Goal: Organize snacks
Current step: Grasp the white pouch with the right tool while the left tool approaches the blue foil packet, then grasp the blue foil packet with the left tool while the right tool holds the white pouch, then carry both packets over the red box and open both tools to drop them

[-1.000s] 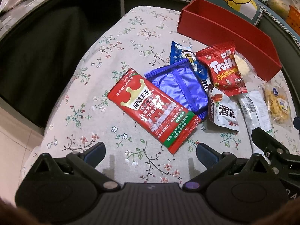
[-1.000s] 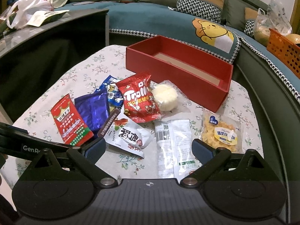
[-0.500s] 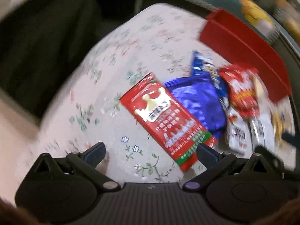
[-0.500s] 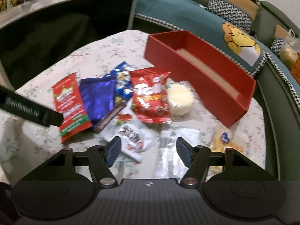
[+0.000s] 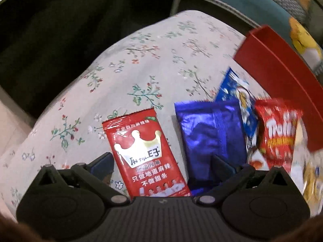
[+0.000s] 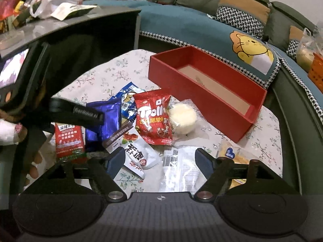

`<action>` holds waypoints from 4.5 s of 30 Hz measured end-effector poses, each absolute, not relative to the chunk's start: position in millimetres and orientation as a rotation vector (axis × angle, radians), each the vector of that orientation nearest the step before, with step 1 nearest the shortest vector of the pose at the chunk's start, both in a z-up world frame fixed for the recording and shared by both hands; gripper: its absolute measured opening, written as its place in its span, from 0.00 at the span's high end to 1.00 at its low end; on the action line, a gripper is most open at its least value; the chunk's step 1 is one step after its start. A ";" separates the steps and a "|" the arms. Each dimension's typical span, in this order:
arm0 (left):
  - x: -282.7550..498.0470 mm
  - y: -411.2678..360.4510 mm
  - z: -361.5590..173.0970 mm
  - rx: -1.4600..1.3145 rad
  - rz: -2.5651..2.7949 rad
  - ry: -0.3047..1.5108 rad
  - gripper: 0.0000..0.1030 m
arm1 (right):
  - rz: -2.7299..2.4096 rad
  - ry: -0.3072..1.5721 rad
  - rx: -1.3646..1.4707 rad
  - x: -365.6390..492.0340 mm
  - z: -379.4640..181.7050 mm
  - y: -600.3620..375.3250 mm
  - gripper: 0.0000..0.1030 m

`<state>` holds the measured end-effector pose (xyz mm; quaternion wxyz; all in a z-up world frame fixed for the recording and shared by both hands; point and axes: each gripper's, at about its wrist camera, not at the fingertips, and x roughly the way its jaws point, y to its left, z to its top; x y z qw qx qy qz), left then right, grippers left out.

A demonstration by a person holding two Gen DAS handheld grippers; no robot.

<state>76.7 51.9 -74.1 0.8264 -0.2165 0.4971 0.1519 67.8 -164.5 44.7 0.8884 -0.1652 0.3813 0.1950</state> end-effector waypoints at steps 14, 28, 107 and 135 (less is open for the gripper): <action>44.0 54.4 -57.9 -0.422 0.157 1.133 0.47 | 0.471 0.806 -0.343 64.9 45.0 -177.1 0.25; 51.1 52.4 -60.9 -0.521 0.042 1.134 0.02 | 0.792 0.970 -0.606 131.3 -31.0 -112.6 0.28; 100.3 -26.9 -43.5 -0.286 0.199 1.174 0.26 | 0.540 0.958 0.011 80.1 42.6 -258.0 0.74; 145.6 -3.4 22.4 -0.390 -0.193 0.905 0.29 | 0.338 0.876 -0.016 131.7 68.3 -203.5 0.74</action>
